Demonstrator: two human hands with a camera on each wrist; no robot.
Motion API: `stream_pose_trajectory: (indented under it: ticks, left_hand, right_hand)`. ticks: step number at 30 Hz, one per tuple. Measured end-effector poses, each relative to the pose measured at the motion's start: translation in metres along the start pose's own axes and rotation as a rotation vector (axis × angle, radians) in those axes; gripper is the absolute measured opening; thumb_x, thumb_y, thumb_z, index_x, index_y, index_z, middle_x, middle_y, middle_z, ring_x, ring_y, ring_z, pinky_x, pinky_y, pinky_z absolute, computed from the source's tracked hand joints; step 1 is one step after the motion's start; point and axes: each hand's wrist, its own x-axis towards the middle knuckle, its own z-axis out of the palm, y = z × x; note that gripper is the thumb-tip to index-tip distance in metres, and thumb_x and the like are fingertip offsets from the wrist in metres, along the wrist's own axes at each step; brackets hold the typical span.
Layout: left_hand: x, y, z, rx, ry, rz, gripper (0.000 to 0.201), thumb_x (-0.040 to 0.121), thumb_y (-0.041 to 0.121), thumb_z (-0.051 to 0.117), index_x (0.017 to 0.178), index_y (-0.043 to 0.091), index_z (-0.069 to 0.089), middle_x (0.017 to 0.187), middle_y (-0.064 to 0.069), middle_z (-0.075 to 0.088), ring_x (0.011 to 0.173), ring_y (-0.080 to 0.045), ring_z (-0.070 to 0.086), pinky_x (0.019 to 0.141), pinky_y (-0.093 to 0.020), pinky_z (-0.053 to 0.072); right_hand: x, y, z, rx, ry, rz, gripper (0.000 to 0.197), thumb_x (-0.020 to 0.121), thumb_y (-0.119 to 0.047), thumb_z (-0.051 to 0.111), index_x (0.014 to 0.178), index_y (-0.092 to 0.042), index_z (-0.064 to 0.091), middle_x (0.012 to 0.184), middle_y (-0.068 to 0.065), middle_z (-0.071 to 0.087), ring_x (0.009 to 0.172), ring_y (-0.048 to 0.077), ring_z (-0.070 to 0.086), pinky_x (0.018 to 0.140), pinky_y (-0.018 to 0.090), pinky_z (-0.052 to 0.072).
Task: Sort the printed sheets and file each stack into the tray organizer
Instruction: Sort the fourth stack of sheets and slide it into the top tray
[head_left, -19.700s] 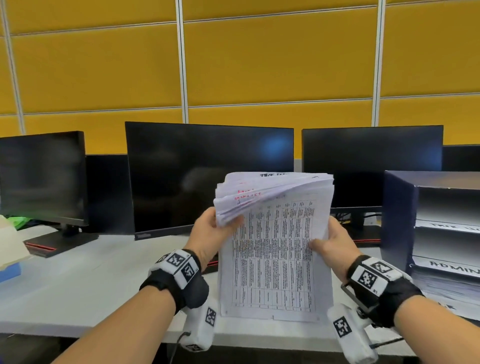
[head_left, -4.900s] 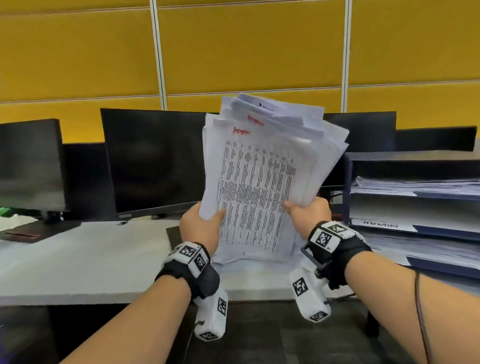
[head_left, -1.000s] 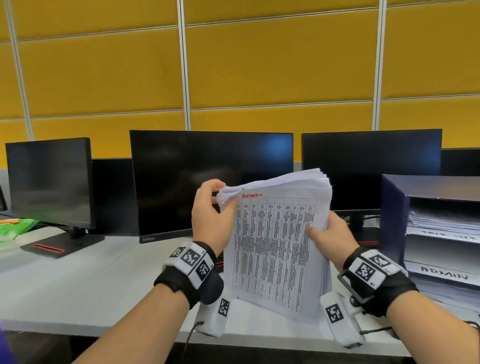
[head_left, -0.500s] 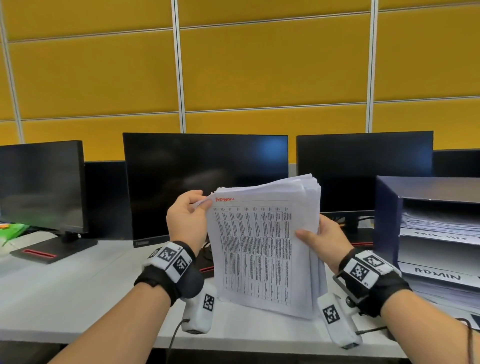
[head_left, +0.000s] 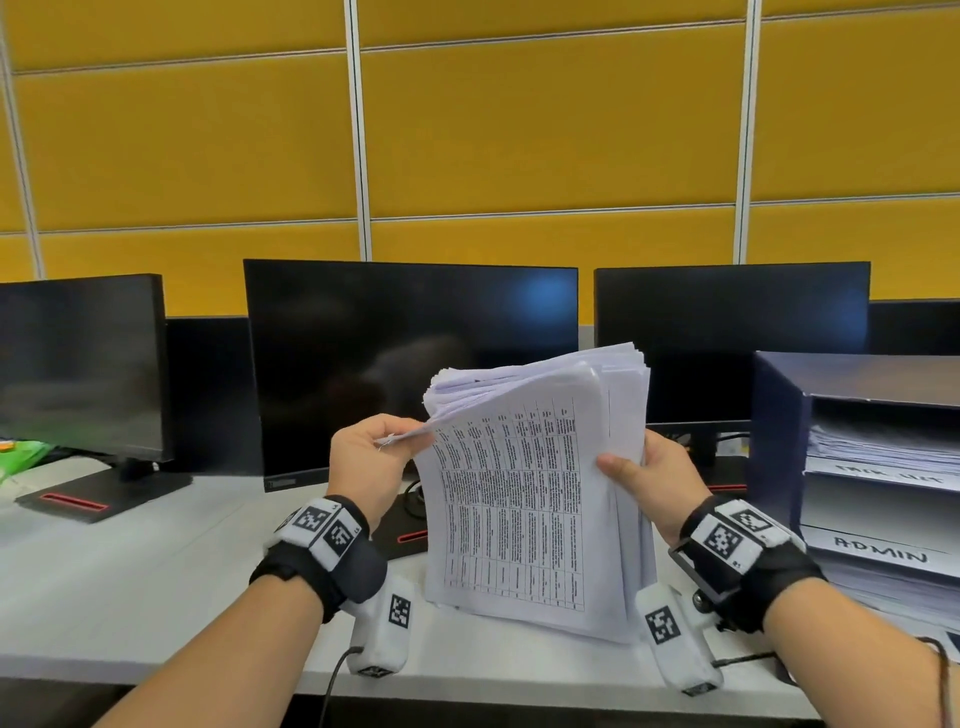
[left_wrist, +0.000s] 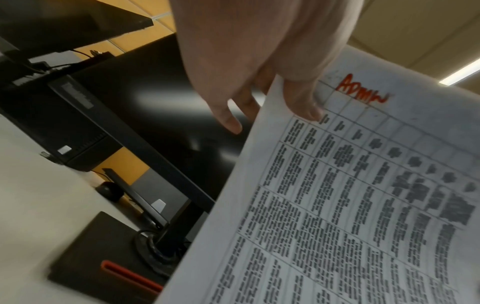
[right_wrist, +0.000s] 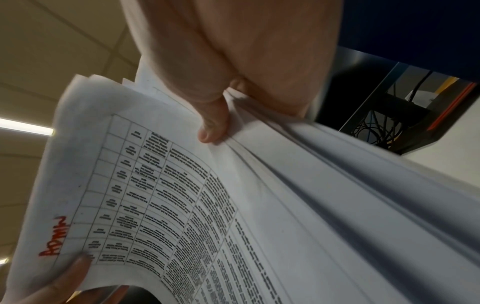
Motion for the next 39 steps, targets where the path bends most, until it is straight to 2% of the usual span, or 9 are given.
stream_pose_trajectory:
  ticks: [4, 7, 11, 18, 23, 30, 33, 36, 39]
  left_hand:
    - [-0.002, -0.007, -0.006, -0.017, -0.104, -0.017, 0.04, 0.081, -0.005, 0.069, 0.068, 0.032, 0.078, 0.099, 0.005, 0.073, 0.098, -0.016, 0.067, 0.089, -0.031, 0.051]
    - [-0.002, -0.01, -0.007, -0.006, -0.063, -0.032, 0.027, 0.087, 0.001, 0.065, 0.082, 0.026, 0.076, 0.092, 0.004, 0.075, 0.095, -0.017, 0.068, 0.092, -0.035, 0.052]
    - [0.003, -0.015, -0.012, -0.005, 0.038, -0.072, 0.016, 0.089, 0.006, 0.066, 0.085, 0.021, 0.071, 0.089, 0.001, 0.075, 0.095, -0.018, 0.069, 0.095, -0.041, 0.052]
    - [0.0, -0.015, -0.013, 0.0, 0.028, -0.083, 0.019, 0.09, 0.008, 0.064, 0.083, 0.024, 0.072, 0.084, 0.005, 0.076, 0.092, -0.018, 0.07, 0.092, -0.04, 0.053]
    - [0.005, -0.016, -0.019, 0.004, 0.089, -0.112, 0.015, 0.091, 0.01, 0.062, 0.099, 0.02, 0.07, 0.092, 0.004, 0.074, 0.088, -0.016, 0.071, 0.084, -0.038, 0.057]
    - [0.005, -0.013, -0.021, 0.075, 0.043, -0.122, 0.011, 0.094, 0.017, 0.059, 0.102, 0.019, 0.067, 0.094, -0.001, 0.072, 0.086, -0.018, 0.069, 0.073, -0.036, 0.058]
    - [0.012, -0.01, -0.029, 0.277, 0.151, -0.017, 0.008, 0.093, 0.018, 0.058, 0.089, 0.013, 0.061, 0.083, -0.005, 0.066, 0.079, -0.026, 0.065, 0.068, -0.04, 0.056]
    - [0.021, -0.002, -0.04, 0.423, 0.311, 0.023, 0.017, 0.095, 0.015, 0.053, 0.078, 0.013, 0.052, 0.072, 0.0, 0.053, 0.069, -0.022, 0.051, 0.057, -0.028, 0.036]
    - [0.029, 0.007, -0.049, 0.413, 0.424, 0.022, 0.014, 0.097, 0.015, 0.05, 0.087, 0.008, 0.055, 0.081, -0.006, 0.055, 0.078, -0.025, 0.051, 0.068, -0.032, 0.038]
  right_hand:
    - [0.0, 0.0, 0.002, 0.009, 0.024, 0.01, 0.022, 0.087, -0.007, 0.064, 0.106, -0.019, 0.062, 0.103, 0.002, 0.07, 0.096, 0.02, 0.067, 0.09, 0.047, 0.053]
    - [-0.001, 0.0, 0.002, 0.011, 0.024, 0.019, 0.024, 0.087, -0.008, 0.063, 0.11, -0.017, 0.062, 0.104, 0.001, 0.069, 0.096, 0.018, 0.066, 0.09, 0.046, 0.053]
    - [-0.003, 0.0, 0.001, 0.025, 0.019, 0.029, 0.027, 0.088, -0.008, 0.062, 0.114, -0.016, 0.061, 0.106, 0.001, 0.068, 0.1, 0.018, 0.065, 0.093, 0.046, 0.052]
    - [-0.005, -0.002, 0.001, -0.014, 0.022, 0.031, 0.026, 0.089, -0.008, 0.06, 0.113, -0.017, 0.06, 0.107, -0.001, 0.067, 0.104, 0.019, 0.063, 0.096, 0.047, 0.049]
    - [-0.005, -0.004, 0.001, -0.029, 0.032, 0.039, 0.026, 0.091, -0.006, 0.057, 0.115, -0.016, 0.06, 0.105, -0.003, 0.066, 0.1, 0.016, 0.063, 0.092, 0.042, 0.05]
    - [-0.003, -0.004, 0.001, -0.046, 0.113, 0.085, 0.028, 0.092, -0.004, 0.055, 0.119, -0.01, 0.06, 0.112, 0.006, 0.067, 0.099, 0.023, 0.064, 0.091, 0.046, 0.051]
    - [-0.003, -0.002, -0.004, -0.045, 0.192, 0.11, 0.03, 0.091, -0.002, 0.055, 0.12, -0.007, 0.059, 0.114, 0.01, 0.065, 0.102, 0.026, 0.062, 0.092, 0.046, 0.05]
    - [-0.005, -0.002, -0.013, -0.058, 0.232, 0.112, 0.032, 0.091, -0.001, 0.054, 0.123, -0.005, 0.057, 0.117, 0.014, 0.064, 0.102, 0.025, 0.061, 0.088, 0.039, 0.049]
    - [-0.008, -0.003, -0.021, -0.058, 0.256, 0.114, 0.033, 0.092, -0.001, 0.054, 0.125, -0.004, 0.056, 0.119, 0.014, 0.063, 0.107, 0.028, 0.059, 0.089, 0.04, 0.048]
